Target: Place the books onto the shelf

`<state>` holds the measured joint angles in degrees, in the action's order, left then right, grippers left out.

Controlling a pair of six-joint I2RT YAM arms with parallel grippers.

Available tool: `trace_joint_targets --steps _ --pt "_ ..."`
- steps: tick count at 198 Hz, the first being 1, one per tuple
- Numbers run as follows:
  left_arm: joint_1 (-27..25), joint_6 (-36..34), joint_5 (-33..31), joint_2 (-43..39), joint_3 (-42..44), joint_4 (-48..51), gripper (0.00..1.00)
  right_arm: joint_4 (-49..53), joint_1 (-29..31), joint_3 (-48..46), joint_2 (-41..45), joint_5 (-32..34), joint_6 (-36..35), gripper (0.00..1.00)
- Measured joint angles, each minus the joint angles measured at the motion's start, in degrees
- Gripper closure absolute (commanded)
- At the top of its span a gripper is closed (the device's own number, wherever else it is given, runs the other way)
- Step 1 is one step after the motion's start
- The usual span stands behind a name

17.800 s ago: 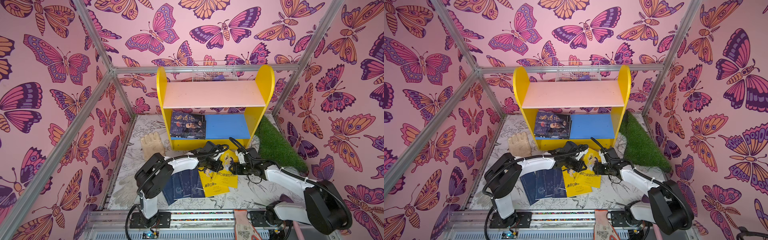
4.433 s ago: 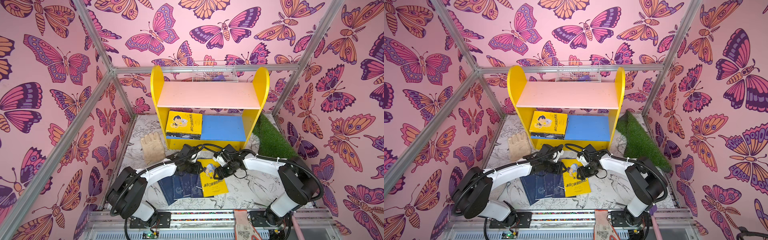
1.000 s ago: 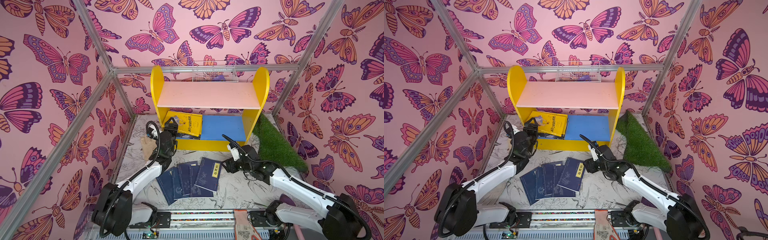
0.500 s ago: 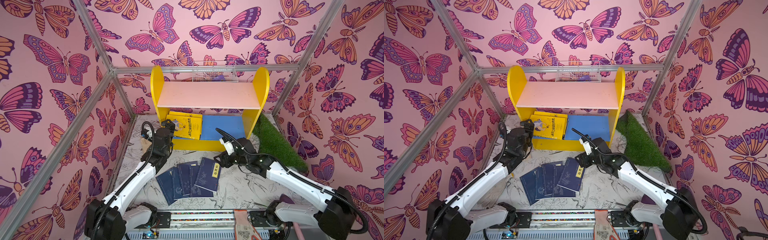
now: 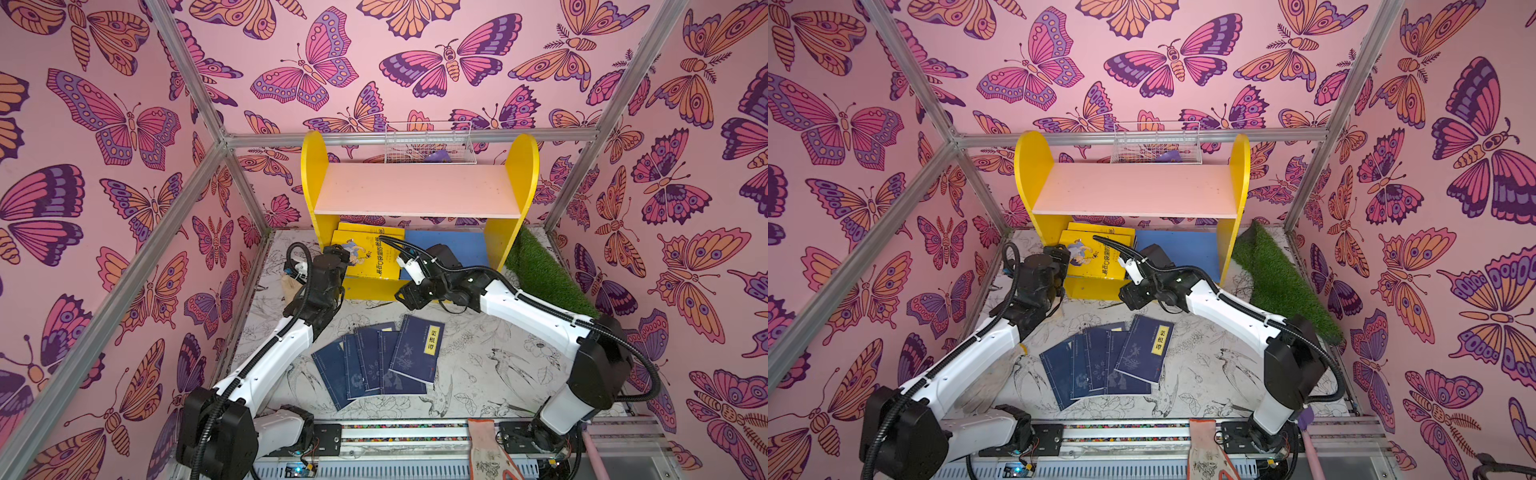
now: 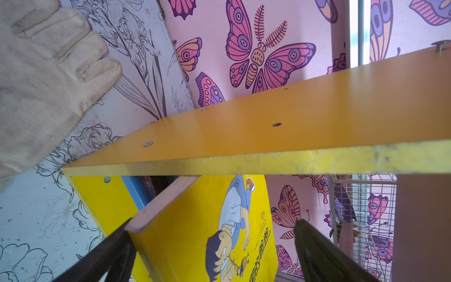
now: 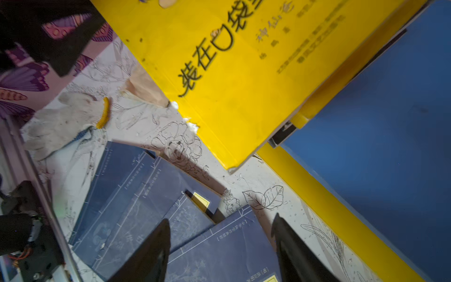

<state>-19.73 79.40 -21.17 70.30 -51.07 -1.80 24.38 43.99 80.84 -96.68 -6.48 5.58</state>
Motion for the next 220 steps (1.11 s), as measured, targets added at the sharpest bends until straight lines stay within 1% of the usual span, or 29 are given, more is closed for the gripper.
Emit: trace_joint_targets --steps 31,58,108,172,220 --pt "0.22 -0.57 0.5 0.04 0.0 -0.17 0.0 1.07 -0.02 4.28 -3.5 4.81 -2.05 0.33" --pt "0.22 -0.92 0.63 0.57 0.0 -0.5 0.0 1.07 -0.02 7.52 -5.4 6.95 -3.17 0.32" --pt "0.24 -1.79 0.59 2.47 -0.07 -2.08 0.0 1.77 -0.02 14.19 -9.88 8.15 -4.39 0.33" --pt "0.33 -4.33 0.87 8.17 -1.55 -6.01 0.0 3.8 -0.07 18.08 -12.44 9.09 -4.52 0.32" --pt "0.33 -9.42 2.6 8.85 -3.56 -8.09 0.0 3.98 -0.35 19.37 -13.49 9.03 -4.35 0.33"
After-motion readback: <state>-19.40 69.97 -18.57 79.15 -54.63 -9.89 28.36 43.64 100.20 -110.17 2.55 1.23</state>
